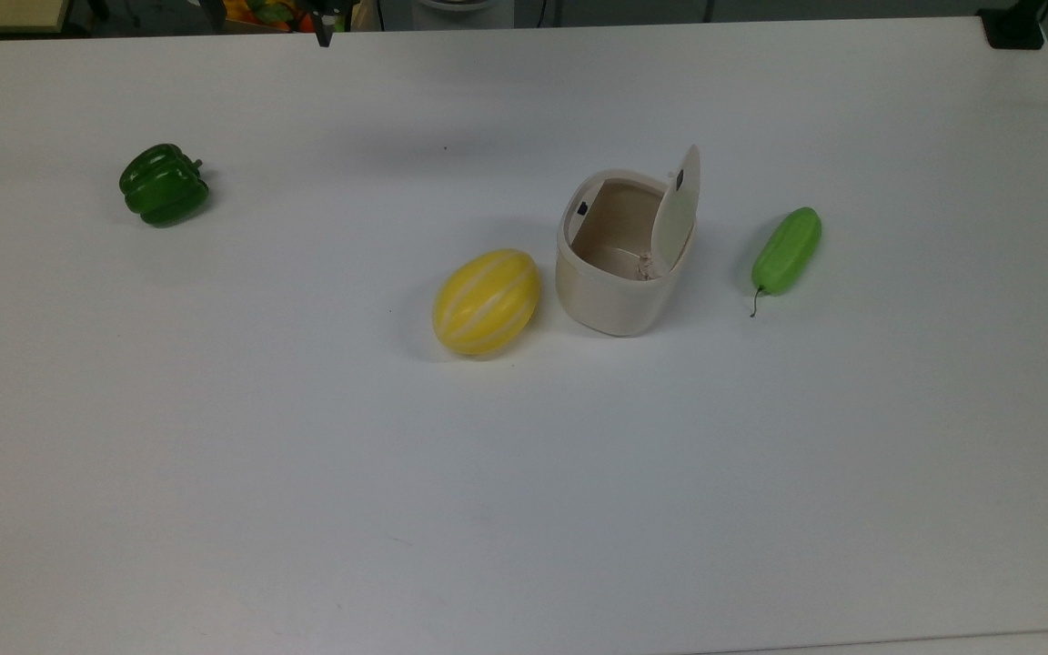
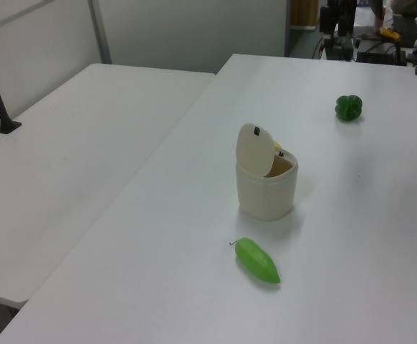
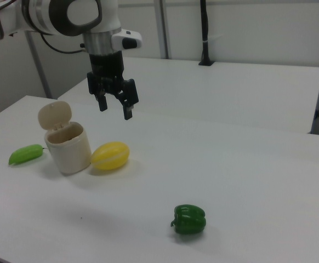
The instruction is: Close garbage bin
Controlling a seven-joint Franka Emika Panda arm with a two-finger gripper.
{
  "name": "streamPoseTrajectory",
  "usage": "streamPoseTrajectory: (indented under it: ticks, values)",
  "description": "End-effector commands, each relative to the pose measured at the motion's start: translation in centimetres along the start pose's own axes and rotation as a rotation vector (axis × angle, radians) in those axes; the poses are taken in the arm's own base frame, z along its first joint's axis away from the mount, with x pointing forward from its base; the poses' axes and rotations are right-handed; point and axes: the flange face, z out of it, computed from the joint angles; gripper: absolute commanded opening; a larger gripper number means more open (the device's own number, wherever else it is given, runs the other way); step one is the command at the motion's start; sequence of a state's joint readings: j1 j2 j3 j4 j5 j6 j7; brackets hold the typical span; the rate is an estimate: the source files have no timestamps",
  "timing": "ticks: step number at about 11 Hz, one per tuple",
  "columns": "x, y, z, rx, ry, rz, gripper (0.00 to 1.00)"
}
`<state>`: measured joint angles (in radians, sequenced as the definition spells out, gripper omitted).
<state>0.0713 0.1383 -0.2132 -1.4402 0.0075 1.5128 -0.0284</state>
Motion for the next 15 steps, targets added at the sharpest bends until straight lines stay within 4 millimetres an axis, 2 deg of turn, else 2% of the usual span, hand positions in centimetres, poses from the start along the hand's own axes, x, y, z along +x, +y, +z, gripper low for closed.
streamPoseTrajectory:
  ticks: [1,9,13,15]
  values:
    - [-0.7,1.4,-0.7,-0.028,0.006,0.037,1.00]
    - [-0.5,1.2,-0.4,-0.012,0.002,0.023,1.00]
    - [0.0,-0.2,0.4,-0.009,-0.011,0.001,1.00]
    - [0.7,-2.0,-0.2,0.007,0.058,-0.018,1.00]
